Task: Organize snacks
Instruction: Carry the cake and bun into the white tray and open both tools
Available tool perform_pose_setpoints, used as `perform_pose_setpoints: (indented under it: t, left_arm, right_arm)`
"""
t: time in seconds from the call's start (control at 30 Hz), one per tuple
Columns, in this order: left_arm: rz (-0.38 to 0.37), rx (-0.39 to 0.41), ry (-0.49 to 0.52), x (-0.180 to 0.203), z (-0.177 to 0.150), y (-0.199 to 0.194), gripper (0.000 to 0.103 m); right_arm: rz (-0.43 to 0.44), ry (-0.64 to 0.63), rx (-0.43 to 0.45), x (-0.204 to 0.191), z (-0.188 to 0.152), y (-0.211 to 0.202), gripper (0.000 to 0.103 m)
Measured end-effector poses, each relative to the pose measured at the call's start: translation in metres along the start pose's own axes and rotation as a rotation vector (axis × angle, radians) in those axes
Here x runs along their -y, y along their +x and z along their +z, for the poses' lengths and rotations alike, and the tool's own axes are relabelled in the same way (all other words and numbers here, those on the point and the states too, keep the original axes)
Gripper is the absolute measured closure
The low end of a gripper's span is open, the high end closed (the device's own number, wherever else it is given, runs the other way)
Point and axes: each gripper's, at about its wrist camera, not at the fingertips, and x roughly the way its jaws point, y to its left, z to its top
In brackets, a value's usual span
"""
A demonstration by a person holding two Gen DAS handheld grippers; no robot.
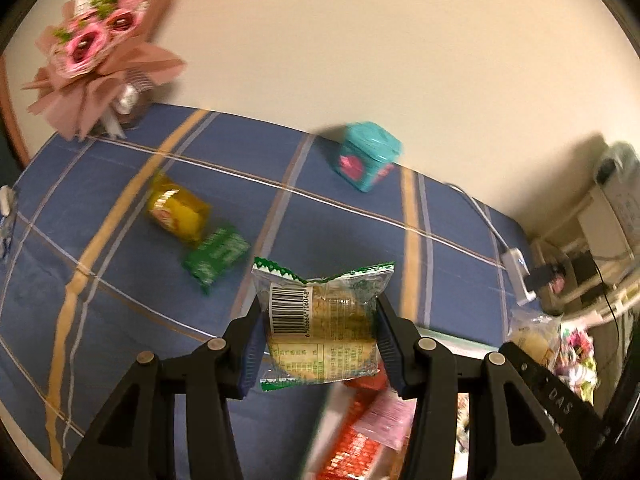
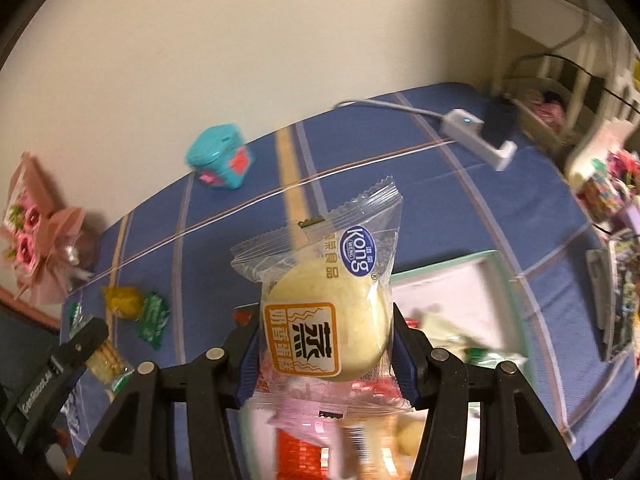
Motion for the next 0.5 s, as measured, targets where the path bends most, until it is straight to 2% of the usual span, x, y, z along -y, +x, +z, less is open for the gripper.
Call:
perform_pose_setpoints:
  t: [0.2,0.37,0.5]
  left_arm:
    - [-0.035,-0.039,0.097,0.043,-0.02,0.009,0.051]
    - [-0.095,-0.102,0.133,0.069,-0.035,0.02,0.051]
    - [-0.103,-0.121,0.168,0.084,-0.044,0.023,0.051]
  right_arm:
    - [-0.032,0.054,0.018,0.042,0.005,-0.01,0.045]
    - [-0.078,0.104,0.002,0.075,0.005,-0.012,0.045]
    - [-0.103,0.126,-0.003,0.094,0.005,-0.013,0.045]
